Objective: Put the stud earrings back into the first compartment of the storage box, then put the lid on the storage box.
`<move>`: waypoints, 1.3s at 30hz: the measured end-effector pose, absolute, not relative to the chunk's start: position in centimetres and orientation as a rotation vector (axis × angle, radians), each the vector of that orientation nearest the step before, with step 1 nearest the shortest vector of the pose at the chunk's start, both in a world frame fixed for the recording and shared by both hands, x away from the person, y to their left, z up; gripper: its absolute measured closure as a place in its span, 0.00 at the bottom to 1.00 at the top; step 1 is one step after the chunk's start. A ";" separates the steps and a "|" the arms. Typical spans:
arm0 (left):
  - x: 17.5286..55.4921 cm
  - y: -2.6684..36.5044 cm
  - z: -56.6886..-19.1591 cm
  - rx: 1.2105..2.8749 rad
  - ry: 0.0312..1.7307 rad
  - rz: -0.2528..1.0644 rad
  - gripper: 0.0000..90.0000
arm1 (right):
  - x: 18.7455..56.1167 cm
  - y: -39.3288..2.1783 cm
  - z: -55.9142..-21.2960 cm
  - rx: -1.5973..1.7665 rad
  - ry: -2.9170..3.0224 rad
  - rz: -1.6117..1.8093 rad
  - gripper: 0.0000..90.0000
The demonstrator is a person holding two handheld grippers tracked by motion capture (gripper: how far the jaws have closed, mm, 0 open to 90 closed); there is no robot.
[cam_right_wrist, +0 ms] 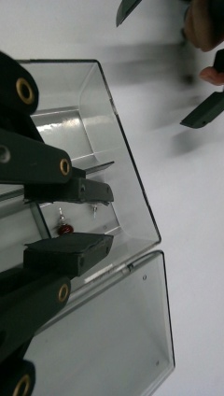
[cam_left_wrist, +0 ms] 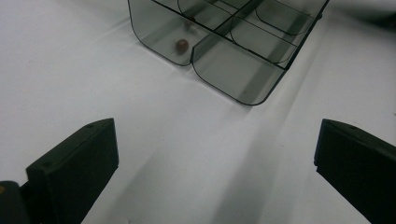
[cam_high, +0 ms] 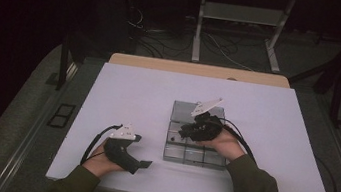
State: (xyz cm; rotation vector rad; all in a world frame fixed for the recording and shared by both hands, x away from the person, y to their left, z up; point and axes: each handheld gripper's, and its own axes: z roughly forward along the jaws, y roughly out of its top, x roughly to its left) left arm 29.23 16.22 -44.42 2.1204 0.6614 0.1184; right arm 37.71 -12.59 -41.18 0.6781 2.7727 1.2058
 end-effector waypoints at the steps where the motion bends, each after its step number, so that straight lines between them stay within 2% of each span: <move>1: 29.2 16.2 -44.4 2.124 0.662 0.120 0.00 | 37.6 -12.9 -40.9 0.711 2.762 1.230 0.81; 4: 29.2 16.2 -44.4 2.127 0.662 0.121 0.00 | 37.6 -13.2 -40.6 0.714 2.749 1.238 0.83; 9: 29.2 16.2 -44.4 2.124 0.666 0.129 0.00 | 37.7 -14.5 -39.9 0.724 2.703 1.284 0.98; 14: 29.2 16.2 -44.1 2.109 0.676 0.135 0.01 | 37.8 -15.6 -39.4 0.752 2.676 1.310 0.99; 17: 29.4 16.3 -43.9 2.096 0.684 0.145 0.06 | 37.9 -16.6 -39.2 0.780 2.651 1.318 0.99; 24: 30.1 16.4 -43.0 2.074 0.697 0.159 0.34 | 37.9 -18.9 -38.8 0.823 2.591 1.336 0.99; 25: 30.3 16.4 -42.8 2.075 0.694 0.161 0.34 | 37.9 -19.3 -38.8 0.830 2.582 1.335 0.99; 26: 30.7 16.2 -42.5 2.067 0.696 0.161 0.43 | 37.8 -19.8 -38.7 0.838 2.570 1.338 0.99; 29: 31.3 16.1 -42.3 2.064 0.703 0.155 0.56 | 37.8 -20.7 -38.7 0.855 2.550 1.344 0.99; 31: 31.9 16.0 -42.0 2.054 0.714 0.149 0.60 | 37.8 -21.0 -38.7 0.861 2.546 1.350 0.99; 32: 32.6 15.9 -41.7 2.058 0.714 0.144 0.69 | 37.8 -21.5 -38.7 0.875 2.532 1.347 0.99; 35: 33.3 15.6 -41.5 2.056 0.715 0.155 0.82 | 37.7 -22.2 -38.8 0.887 2.523 1.345 0.99; 36: 33.7 15.5 -41.3 2.047 0.722 0.162 0.82 | 37.7 -22.5 -38.8 0.897 2.519 1.340 0.99; 37: 34.5 15.3 -41.1 2.054 0.723 0.163 0.89 | 37.7 -23.2 -39.0 0.911 2.504 1.335 0.99; 39: 35.3 15.0 -40.8 2.042 0.731 0.157 0.96 | 37.7 -23.9 -39.1 0.925 2.492 1.325 0.99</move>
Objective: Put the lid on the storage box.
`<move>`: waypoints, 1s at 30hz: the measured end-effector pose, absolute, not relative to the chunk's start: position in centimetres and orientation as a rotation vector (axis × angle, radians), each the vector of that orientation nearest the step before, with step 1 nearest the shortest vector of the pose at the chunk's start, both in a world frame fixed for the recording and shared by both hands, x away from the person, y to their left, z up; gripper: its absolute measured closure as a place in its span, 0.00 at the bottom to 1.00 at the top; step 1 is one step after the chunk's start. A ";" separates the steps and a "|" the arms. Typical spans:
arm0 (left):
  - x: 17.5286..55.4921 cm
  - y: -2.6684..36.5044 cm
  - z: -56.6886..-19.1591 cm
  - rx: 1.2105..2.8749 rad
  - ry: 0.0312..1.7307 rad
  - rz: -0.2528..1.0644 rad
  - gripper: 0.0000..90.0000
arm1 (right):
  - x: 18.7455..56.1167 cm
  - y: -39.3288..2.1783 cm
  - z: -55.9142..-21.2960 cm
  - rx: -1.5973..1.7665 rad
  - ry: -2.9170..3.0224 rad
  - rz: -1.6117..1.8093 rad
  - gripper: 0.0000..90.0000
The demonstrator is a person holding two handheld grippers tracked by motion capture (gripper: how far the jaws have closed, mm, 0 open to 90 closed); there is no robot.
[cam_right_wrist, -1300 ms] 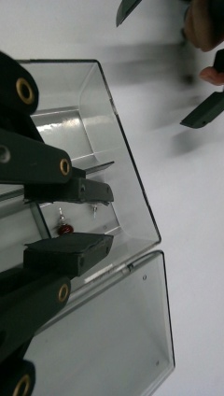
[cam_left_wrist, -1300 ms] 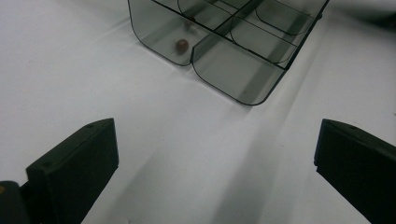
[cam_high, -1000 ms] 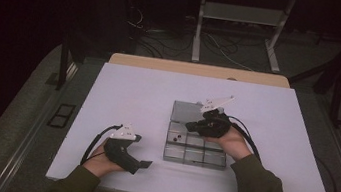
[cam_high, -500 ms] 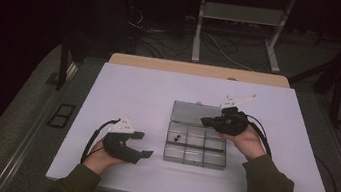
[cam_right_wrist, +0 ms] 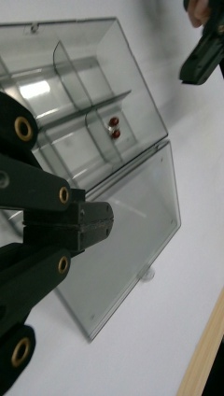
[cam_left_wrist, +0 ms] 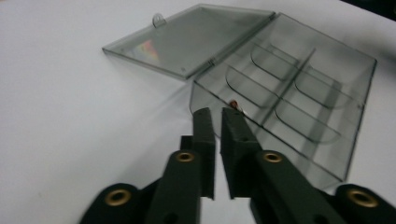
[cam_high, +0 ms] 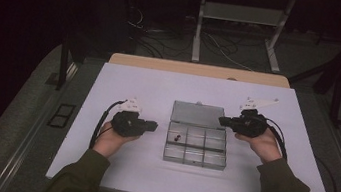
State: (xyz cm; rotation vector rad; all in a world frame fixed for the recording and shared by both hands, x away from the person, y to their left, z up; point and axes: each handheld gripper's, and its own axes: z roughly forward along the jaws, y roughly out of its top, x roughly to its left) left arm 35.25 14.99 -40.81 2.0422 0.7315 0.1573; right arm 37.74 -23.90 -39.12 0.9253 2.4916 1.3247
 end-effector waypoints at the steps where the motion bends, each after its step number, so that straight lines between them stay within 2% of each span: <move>1: 35.3 15.0 -40.8 2.042 0.731 0.157 0.98 | 37.7 -23.9 -39.1 0.925 2.492 1.325 0.99; 14: 40.3 11.9 -40.6 2.072 0.725 0.177 0.99 | 39.2 -27.2 -40.8 1.095 2.416 1.298 0.99; 23: 43.1 11.3 -42.4 2.057 0.812 0.162 0.99 | 40.9 -27.0 -42.4 1.188 2.413 1.265 0.99; 30: 43.6 11.2 -43.7 2.087 0.853 0.151 0.99 | 41.5 -26.4 -43.5 1.207 2.419 1.206 0.99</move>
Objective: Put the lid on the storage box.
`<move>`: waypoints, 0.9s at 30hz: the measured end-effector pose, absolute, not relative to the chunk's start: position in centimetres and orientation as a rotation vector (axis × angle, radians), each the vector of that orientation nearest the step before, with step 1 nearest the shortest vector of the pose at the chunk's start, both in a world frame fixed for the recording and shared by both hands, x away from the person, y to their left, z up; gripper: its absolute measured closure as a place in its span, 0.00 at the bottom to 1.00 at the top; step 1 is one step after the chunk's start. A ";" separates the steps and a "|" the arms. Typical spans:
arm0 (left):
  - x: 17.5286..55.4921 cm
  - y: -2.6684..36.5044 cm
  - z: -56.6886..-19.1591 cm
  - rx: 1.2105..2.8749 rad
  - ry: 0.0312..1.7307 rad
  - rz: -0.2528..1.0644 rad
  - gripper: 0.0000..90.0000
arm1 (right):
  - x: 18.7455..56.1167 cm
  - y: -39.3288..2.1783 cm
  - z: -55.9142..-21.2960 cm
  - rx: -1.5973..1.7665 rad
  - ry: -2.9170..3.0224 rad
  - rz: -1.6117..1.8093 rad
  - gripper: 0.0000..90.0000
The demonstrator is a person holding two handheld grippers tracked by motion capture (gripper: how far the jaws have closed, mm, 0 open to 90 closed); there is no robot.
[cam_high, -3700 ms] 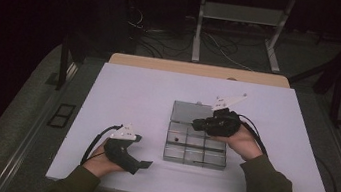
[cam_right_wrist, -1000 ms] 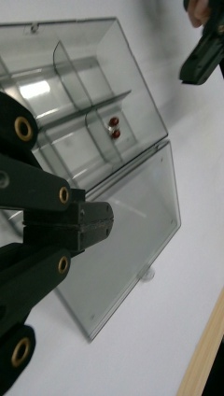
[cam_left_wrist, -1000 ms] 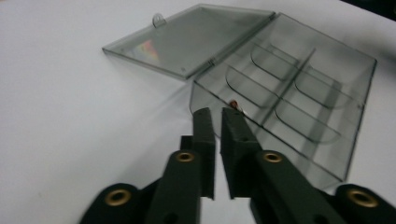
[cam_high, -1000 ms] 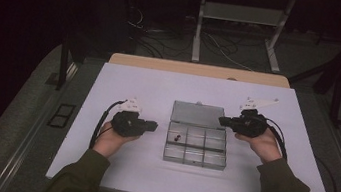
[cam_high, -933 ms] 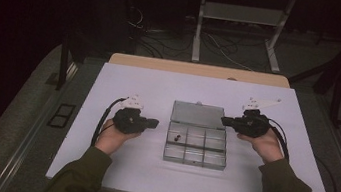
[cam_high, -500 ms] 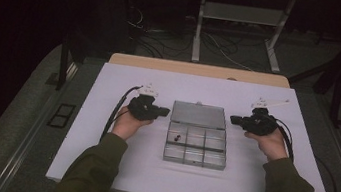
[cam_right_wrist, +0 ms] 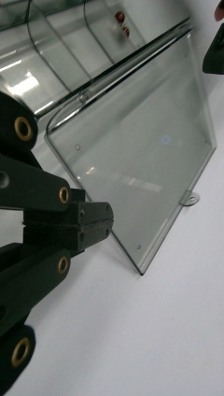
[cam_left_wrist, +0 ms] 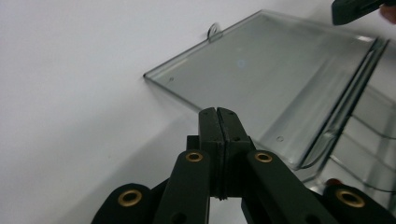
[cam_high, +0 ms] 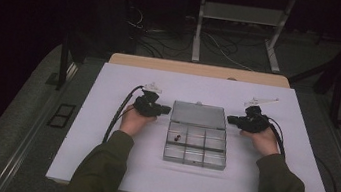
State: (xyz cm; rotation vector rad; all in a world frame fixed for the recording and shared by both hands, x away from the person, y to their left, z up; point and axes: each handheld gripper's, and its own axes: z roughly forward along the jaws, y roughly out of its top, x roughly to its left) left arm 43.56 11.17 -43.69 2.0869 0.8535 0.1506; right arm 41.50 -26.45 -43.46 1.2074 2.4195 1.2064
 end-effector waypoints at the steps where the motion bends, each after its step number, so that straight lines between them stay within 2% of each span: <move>1: 43.6 11.1 -44.0 2.089 0.862 0.141 0.99 | 41.6 -26.5 -43.7 1.217 2.421 1.192 0.99; 13: 43.9 10.5 -44.9 2.144 0.869 0.123 0.99 | 41.9 -26.1 -44.9 1.237 2.472 1.142 0.99; 27: 44.2 10.1 -45.2 2.127 0.882 0.109 0.99 | 42.2 -25.1 -45.3 1.246 2.486 1.129 0.99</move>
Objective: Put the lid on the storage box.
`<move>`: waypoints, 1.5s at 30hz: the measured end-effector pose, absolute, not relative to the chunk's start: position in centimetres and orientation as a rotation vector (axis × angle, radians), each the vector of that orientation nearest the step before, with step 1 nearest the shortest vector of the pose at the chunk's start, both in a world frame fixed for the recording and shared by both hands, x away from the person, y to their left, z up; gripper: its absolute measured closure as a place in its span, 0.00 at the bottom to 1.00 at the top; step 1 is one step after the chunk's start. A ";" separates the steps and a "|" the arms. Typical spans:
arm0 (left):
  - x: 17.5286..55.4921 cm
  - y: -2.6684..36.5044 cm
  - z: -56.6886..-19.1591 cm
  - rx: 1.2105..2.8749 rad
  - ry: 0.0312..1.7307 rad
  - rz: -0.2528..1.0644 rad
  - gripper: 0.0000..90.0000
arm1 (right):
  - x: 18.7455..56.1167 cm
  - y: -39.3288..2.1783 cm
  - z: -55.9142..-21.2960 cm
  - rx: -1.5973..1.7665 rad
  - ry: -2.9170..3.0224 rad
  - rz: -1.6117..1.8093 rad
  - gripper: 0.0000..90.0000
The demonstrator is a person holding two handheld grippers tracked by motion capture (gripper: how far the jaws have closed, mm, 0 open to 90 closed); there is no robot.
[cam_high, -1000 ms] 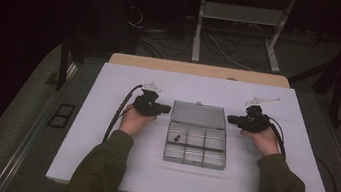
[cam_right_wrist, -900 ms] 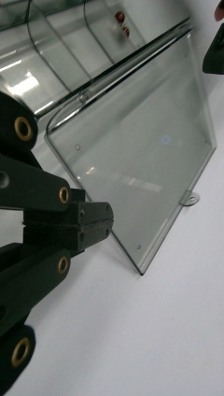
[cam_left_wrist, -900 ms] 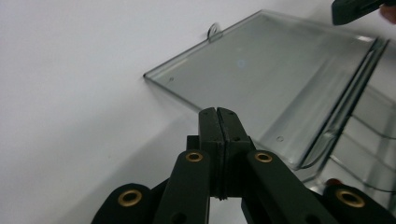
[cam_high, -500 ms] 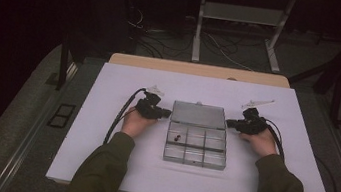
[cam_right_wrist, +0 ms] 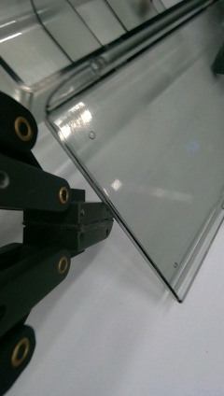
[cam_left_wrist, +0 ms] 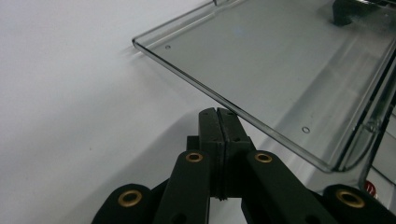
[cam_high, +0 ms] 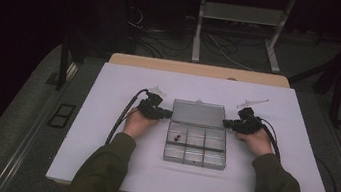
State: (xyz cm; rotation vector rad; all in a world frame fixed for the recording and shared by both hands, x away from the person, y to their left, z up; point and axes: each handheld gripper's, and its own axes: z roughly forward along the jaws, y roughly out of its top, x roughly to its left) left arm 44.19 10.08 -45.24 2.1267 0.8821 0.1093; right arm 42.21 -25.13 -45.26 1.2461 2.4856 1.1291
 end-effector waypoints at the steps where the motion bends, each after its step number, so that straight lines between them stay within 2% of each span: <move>1: 44.2 10.1 -45.2 2.127 0.882 0.109 0.99 | 42.2 -25.1 -45.3 1.246 2.486 1.129 0.99; 20: 44.9 9.3 -44.9 2.095 0.882 0.120 0.99 | 43.5 -24.3 -45.5 1.299 2.435 1.186 0.99; 45: 44.4 9.1 -44.1 2.052 0.870 0.112 0.99 | 43.0 -24.4 -44.1 1.274 2.407 1.231 0.99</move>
